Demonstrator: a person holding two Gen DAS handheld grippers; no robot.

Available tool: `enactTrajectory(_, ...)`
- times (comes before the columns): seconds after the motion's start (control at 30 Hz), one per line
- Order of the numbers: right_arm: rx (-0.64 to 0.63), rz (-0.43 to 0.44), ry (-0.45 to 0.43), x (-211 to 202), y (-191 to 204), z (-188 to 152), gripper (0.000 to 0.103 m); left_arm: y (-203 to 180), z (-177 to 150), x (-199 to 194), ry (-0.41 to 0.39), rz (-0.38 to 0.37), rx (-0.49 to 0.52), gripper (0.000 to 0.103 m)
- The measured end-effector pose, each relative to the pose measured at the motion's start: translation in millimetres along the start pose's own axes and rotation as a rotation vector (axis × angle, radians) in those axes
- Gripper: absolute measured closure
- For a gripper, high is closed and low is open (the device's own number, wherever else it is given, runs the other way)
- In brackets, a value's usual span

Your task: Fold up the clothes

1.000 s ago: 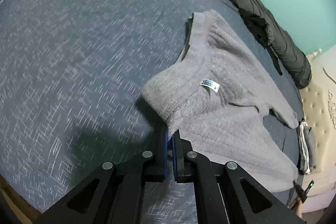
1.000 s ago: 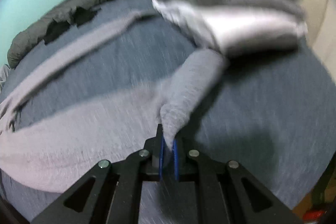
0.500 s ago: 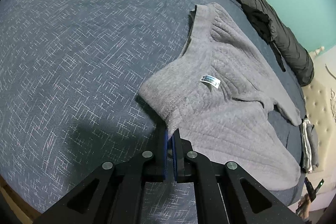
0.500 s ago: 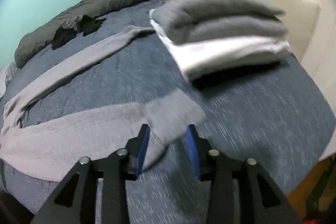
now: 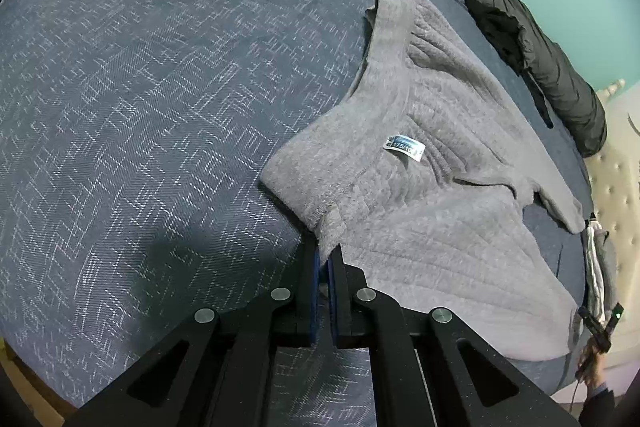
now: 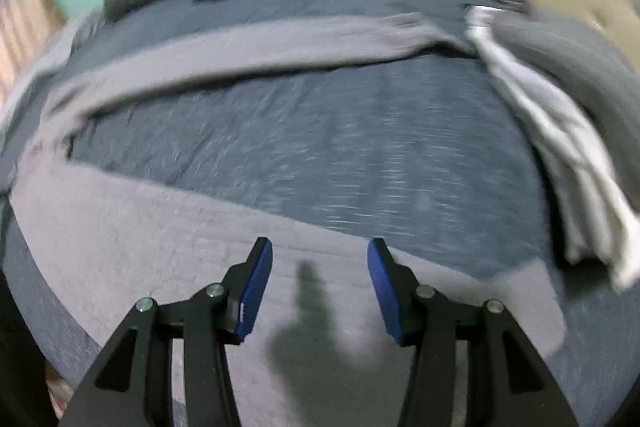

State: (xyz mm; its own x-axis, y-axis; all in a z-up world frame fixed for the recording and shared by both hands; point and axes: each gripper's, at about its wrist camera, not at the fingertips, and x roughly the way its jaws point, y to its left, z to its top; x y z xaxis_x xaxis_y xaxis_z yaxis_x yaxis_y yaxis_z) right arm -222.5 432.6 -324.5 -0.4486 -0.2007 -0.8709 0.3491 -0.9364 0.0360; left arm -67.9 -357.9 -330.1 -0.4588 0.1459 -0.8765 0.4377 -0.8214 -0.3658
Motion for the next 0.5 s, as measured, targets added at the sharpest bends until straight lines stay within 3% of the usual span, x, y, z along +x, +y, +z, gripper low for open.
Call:
enactTrajectory(0.23,-0.129,-0.033,0.093,29,23,4,0.053,-6,3,1,0.001,0.004,0.012,0.099)
enactTrajectory(0.33,-0.169,-0.044,0.117,34,24,1,0.074,-6,4,2,0.000,0.007,0.010,0.099)
enactTrajectory(0.4,-0.198,-0.061,0.128,35,26,-1,0.097,-6,3,3,-0.001,0.009,0.008,0.099)
enactTrajectory(0.5,-0.220,-0.092,0.089,25,26,-1,0.101,-8,3,1,-0.006,0.006,0.006,0.099)
